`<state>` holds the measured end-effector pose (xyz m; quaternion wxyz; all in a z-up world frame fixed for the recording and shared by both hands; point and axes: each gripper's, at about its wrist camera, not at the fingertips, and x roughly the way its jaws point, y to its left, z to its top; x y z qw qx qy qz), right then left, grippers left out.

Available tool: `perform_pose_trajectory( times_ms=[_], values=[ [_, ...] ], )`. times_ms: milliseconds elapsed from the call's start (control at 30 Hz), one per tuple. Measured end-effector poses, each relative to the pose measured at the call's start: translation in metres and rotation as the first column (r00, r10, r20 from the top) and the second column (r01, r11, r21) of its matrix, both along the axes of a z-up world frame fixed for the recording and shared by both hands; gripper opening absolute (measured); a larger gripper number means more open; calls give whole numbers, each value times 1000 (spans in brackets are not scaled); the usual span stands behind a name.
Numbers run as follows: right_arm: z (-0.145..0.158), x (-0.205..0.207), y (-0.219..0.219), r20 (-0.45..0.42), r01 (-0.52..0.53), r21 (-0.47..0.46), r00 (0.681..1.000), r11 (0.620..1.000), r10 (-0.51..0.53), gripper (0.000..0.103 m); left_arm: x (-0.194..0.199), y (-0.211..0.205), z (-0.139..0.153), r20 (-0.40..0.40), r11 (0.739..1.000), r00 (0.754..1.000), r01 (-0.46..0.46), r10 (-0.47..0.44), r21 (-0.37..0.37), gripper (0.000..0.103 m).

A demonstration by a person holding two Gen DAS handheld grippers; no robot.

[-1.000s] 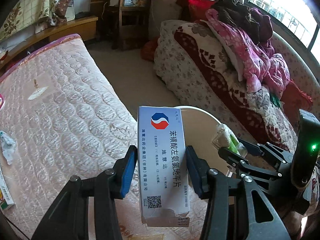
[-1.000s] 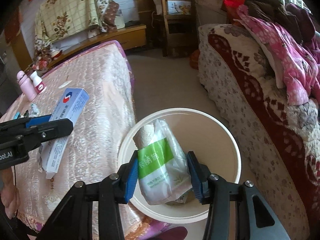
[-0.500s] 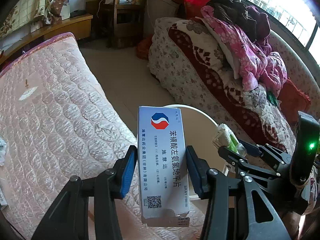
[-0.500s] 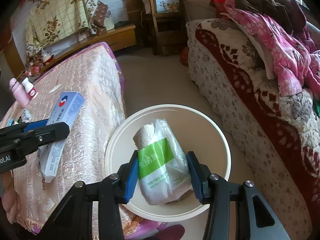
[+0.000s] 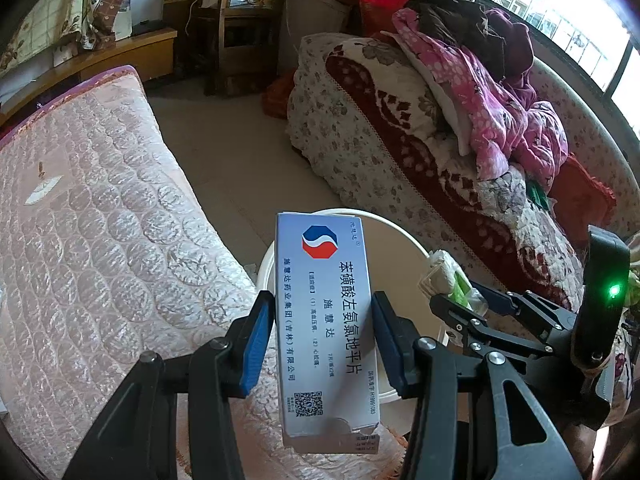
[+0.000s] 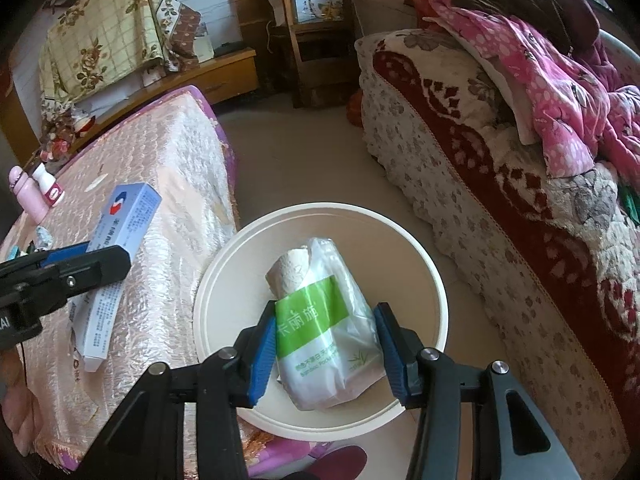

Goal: Collect trash
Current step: 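Carry both items over the white bucket and open both tools to drop them, then return both tools to the pile and approach the blue packet and plastic bag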

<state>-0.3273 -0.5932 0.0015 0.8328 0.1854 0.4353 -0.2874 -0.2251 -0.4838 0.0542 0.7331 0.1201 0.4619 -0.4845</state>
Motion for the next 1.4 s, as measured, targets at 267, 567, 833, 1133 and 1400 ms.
perform_pose_trajectory(
  times_ms=[267, 567, 833, 1133, 1400],
  values=[
    [-3, -1, -4, -12, 16, -1, 1000, 1000, -16, 62, 2, 1, -3, -35, 1000, 999, 1, -2, -17, 52],
    [0, -5, -7, 13, 50, 20, 999, 999, -50, 69, 5, 17, 3, -29, 999, 999, -21, 20, -32, 67],
    [2, -3, 1, 28, 42, 20, 999, 999, -43, 70, 9, 43, 11, 77, 997, 994, -77, 78, -13, 67],
    [4, 15, 22, 15, -16, 11, 1000, 1000, 16, 70, 20, 78, 15, 169, 988, 974, -156, 150, 20, 67],
    [9, 41, 52, 19, -93, 12, 996, 996, 93, 70, 38, 117, 17, 187, 968, 953, -248, 238, 28, 67]
  ],
)
